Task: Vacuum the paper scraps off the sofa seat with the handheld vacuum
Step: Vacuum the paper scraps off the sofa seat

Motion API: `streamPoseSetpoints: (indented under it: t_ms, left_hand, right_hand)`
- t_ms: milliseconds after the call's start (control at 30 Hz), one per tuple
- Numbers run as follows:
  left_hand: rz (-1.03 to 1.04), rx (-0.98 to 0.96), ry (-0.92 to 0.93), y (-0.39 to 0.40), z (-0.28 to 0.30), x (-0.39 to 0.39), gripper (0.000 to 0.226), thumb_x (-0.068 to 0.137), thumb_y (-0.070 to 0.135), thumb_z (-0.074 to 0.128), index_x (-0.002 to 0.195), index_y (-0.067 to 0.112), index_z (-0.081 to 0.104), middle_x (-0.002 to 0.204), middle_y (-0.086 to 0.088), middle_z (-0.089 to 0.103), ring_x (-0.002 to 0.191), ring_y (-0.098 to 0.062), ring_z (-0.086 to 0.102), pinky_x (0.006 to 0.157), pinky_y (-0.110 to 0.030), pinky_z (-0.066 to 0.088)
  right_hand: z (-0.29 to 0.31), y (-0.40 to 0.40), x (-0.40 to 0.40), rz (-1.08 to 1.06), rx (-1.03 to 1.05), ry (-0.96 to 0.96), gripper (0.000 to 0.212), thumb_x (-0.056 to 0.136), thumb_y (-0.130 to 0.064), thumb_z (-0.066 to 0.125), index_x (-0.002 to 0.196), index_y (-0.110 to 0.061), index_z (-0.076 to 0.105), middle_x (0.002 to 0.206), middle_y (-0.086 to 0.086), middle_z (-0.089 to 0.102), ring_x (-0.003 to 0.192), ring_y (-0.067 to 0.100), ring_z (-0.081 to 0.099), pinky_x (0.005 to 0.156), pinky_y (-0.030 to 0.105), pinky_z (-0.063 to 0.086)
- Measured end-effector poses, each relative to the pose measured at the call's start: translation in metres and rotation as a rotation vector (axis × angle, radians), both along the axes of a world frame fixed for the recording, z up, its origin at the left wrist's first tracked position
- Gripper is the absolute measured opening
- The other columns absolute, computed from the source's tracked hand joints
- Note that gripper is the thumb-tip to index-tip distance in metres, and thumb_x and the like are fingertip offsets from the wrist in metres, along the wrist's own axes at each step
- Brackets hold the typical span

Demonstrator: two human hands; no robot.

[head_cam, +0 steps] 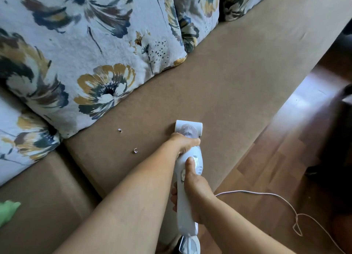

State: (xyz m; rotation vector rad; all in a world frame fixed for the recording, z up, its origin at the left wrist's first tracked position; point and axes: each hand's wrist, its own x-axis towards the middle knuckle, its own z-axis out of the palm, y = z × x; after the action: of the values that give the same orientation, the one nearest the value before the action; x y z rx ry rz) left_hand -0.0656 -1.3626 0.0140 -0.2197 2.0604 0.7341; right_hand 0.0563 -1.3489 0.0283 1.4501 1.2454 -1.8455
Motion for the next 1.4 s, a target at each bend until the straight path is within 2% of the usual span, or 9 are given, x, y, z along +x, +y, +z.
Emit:
streamPoseSetpoints:
  t_ms: [167, 233, 333, 600, 767, 900, 1200, 1333, 1400]
  left_hand:
    - [-0.134, -0.038, 0.019, -0.049, 0.01, 0.017, 0.07, 0.083, 0.052, 0.062, 0.136, 0.01, 0.046, 0.111, -0.008, 0.057, 0.08, -0.022, 0.062, 0.051, -0.025, 0.035]
    - [-0.166, -0.049, 0.014, -0.068, 0.012, 0.026, 0.069, 0.083, 0.053, 0.062, 0.135, 0.011, 0.047, 0.104, -0.006, 0.054, 0.066, -0.02, 0.053, 0.049, -0.025, 0.035]
    - [-0.204, -0.033, -0.003, -0.101, 0.01, 0.041, 0.069, 0.083, 0.052, 0.063, 0.137, 0.012, 0.046, 0.114, -0.007, 0.057, 0.075, -0.021, 0.055, 0.051, -0.026, 0.036]
    - [-0.203, 0.011, -0.055, -0.168, 0.001, 0.066, 0.084, 0.077, 0.055, 0.068, 0.145, 0.015, 0.038, 0.137, -0.005, 0.053, 0.114, -0.028, 0.059, 0.091, -0.036, 0.048]
    - [-0.097, 0.11, -0.053, -0.196, 0.005, 0.069, 0.077, 0.078, 0.049, 0.07, 0.141, 0.014, 0.041, 0.134, -0.007, 0.054, 0.112, -0.028, 0.06, 0.089, -0.035, 0.05]
    - [0.02, 0.198, -0.02, -0.211, 0.016, 0.053, 0.081, 0.071, 0.055, 0.071, 0.136, 0.015, 0.045, 0.127, -0.009, 0.059, 0.107, -0.03, 0.064, 0.096, -0.045, 0.051]
    - [0.187, 0.049, 0.121, -0.225, 0.025, -0.003, 0.082, 0.089, 0.053, 0.058, 0.151, 0.01, 0.026, 0.135, -0.018, 0.054, 0.108, -0.03, 0.062, 0.073, -0.029, 0.051]
    - [0.198, -0.045, 0.118, -0.212, 0.028, -0.027, 0.078, 0.09, 0.056, 0.053, 0.144, 0.002, 0.037, 0.081, -0.015, 0.056, 0.053, -0.022, 0.051, 0.043, -0.023, 0.028]
    - [0.208, -0.067, 0.114, -0.204, 0.024, -0.037, 0.074, 0.09, 0.056, 0.053, 0.137, 0.001, 0.044, 0.083, -0.016, 0.058, 0.059, -0.022, 0.054, 0.046, -0.023, 0.031]
  right_hand:
    - [0.011, -0.057, 0.016, -0.065, 0.009, 0.015, 0.076, 0.09, -0.071, 0.032, 0.076, -0.003, 0.063, 0.06, 0.011, 0.063, 0.054, 0.026, 0.063, 0.056, 0.028, 0.056]
    - [0.017, -0.077, 0.025, -0.081, 0.047, 0.029, 0.066, 0.096, -0.062, 0.03, 0.069, -0.008, 0.056, 0.055, 0.007, 0.058, 0.046, 0.018, 0.057, 0.039, 0.015, 0.047]
    - [0.026, -0.113, 0.042, -0.091, 0.061, 0.037, 0.057, 0.099, -0.058, 0.029, 0.084, -0.009, 0.054, 0.054, 0.003, 0.054, 0.034, 0.008, 0.049, 0.024, 0.01, 0.03]
    - [0.024, -0.191, 0.066, -0.194, -0.025, -0.022, 0.068, 0.092, -0.067, 0.034, 0.083, -0.005, 0.06, 0.054, 0.008, 0.063, 0.044, 0.021, 0.06, 0.049, 0.024, 0.052]
    - [0.016, -0.217, 0.069, -0.16, 0.019, 0.006, 0.079, 0.088, -0.072, 0.033, 0.087, -0.001, 0.067, 0.061, 0.012, 0.068, 0.053, 0.028, 0.065, 0.069, 0.039, 0.059]
    - [0.021, -0.22, 0.057, -0.064, 0.093, 0.05, 0.074, 0.09, -0.069, 0.034, 0.091, -0.002, 0.065, 0.054, 0.01, 0.065, 0.046, 0.024, 0.062, 0.055, 0.03, 0.054]
    - [0.03, -0.197, -0.005, 0.255, 0.109, 0.115, 0.077, 0.091, -0.07, 0.033, 0.094, 0.0, 0.065, 0.052, 0.011, 0.061, 0.036, 0.022, 0.055, 0.043, 0.024, 0.047]
    - [0.021, -0.172, -0.037, 0.383, 0.144, 0.11, 0.072, 0.094, -0.066, 0.031, 0.081, -0.003, 0.063, 0.052, 0.009, 0.06, 0.036, 0.02, 0.054, 0.042, 0.021, 0.045]
    - [0.017, -0.158, -0.05, 0.417, 0.135, 0.106, 0.071, 0.093, -0.066, 0.032, 0.076, -0.004, 0.061, 0.053, 0.009, 0.06, 0.036, 0.021, 0.054, 0.041, 0.02, 0.045]
